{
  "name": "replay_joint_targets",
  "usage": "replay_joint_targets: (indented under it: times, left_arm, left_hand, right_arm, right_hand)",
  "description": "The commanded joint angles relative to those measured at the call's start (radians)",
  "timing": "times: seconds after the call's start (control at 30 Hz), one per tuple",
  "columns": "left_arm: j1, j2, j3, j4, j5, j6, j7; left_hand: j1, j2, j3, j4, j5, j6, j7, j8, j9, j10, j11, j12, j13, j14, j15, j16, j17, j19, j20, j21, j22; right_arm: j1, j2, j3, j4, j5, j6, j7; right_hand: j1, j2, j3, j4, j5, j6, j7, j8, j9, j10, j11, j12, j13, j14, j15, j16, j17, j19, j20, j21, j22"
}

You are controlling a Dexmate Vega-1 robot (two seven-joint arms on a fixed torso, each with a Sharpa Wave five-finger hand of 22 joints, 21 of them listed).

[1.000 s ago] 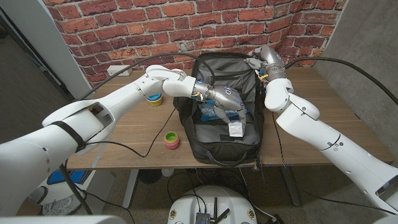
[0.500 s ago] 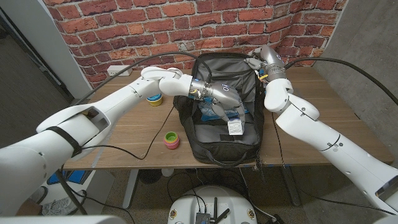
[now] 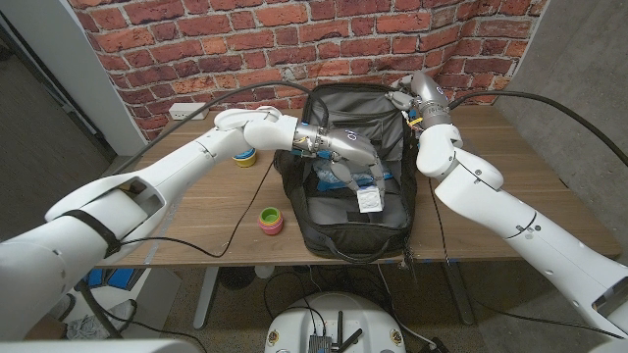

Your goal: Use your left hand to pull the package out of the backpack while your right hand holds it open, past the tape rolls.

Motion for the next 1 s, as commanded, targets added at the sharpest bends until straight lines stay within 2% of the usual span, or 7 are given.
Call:
replay_joint_targets:
  times: [0.03, 0.43, 1.0]
  left_arm:
    - [0.045, 0.045, -0.042, -0.076, -0.116, 0.061, -0.113]
    - [0.088, 0.094, -0.098, -0.166, -0.162, 0.089, -0.155]
    - [0.128, 0.164, -0.159, -0.232, -0.243, 0.141, -0.200]
  left_hand:
    - [-0.013, 0.022, 0.003, 0.003, 0.008, 0.000, 0.003, -0.005, 0.004, 0.049, -0.009, -0.002, 0.012, 0.011, -0.117, -0.002, 0.001, 0.004, -0.107, 0.007, 0.002]
    - [-0.014, 0.028, 0.005, 0.004, 0.009, -0.003, 0.005, -0.009, 0.005, 0.048, -0.009, -0.006, 0.012, 0.011, -0.117, -0.006, 0.001, 0.001, -0.107, 0.008, 0.002]
    - [-0.015, 0.032, 0.006, 0.003, 0.009, -0.004, 0.005, -0.014, 0.006, 0.046, -0.009, -0.011, 0.012, 0.008, -0.117, -0.012, 0.000, -0.003, -0.107, 0.009, 0.002]
  right_arm:
    - [0.002, 0.001, 0.001, 0.002, -0.002, -0.011, -0.002]
    - [0.013, 0.003, -0.003, 0.012, -0.001, -0.016, 0.000]
    - [0.028, 0.006, -0.016, 0.024, 0.002, -0.027, 0.008]
  right_hand:
    - [0.000, 0.007, 0.006, 0.003, 0.005, 0.008, 0.002, 0.000, 0.004, 0.006, 0.000, -0.003, 0.003, 0.009, -0.080, 0.000, 0.004, -0.004, -0.131, 0.008, 0.004]
    - [-0.002, 0.006, 0.005, 0.004, 0.005, 0.010, 0.001, -0.001, 0.004, 0.008, -0.001, -0.001, 0.005, 0.009, -0.079, -0.001, 0.006, -0.006, -0.131, 0.011, 0.003]
    - [0.000, 0.006, 0.007, 0.003, 0.005, 0.010, 0.002, -0.002, 0.004, 0.008, 0.000, -0.002, 0.005, 0.008, -0.080, -0.003, 0.007, -0.008, -0.131, 0.017, 0.003]
